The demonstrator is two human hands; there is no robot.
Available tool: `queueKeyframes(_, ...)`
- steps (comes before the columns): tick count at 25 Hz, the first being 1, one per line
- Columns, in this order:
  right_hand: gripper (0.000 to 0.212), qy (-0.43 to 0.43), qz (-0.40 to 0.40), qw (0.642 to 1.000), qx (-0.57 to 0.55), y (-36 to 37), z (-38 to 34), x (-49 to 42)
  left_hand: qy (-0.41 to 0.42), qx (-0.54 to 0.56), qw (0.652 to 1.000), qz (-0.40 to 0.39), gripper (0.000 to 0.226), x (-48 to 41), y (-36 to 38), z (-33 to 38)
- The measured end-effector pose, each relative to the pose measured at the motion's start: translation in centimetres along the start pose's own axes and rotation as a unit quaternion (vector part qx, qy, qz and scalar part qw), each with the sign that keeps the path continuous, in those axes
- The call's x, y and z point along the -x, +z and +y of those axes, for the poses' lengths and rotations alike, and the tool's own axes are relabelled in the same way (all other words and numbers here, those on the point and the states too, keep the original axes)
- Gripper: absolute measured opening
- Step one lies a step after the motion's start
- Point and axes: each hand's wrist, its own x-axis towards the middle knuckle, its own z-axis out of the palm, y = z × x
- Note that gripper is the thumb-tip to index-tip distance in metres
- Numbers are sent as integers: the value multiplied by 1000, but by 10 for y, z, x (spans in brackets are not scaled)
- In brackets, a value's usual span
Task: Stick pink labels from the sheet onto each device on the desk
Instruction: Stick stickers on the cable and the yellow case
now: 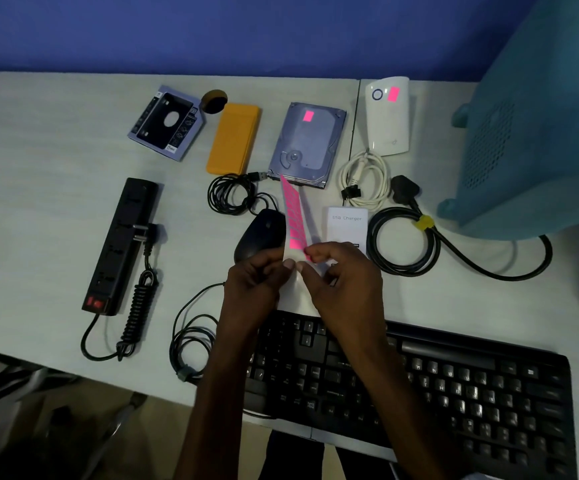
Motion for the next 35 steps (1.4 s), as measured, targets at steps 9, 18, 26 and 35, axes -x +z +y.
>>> queueKeyframes(9,6,79,39,989,-122,-5,-13,-10,21,-25,998,60,21,-4,-2,6)
queueKeyframes(18,8,171,59,951,-251,-24,-24,-14,157,-185,956,164,25,-8,1,13)
queueKeyframes(26,28,165,87,945,-268,-38,-21,-33,186,-175,963,83,21,-30,23,27)
queueKeyframes(35,9,175,115,937,-281,-40,-21,-53,166,-199,964,53,19,-53,21,39)
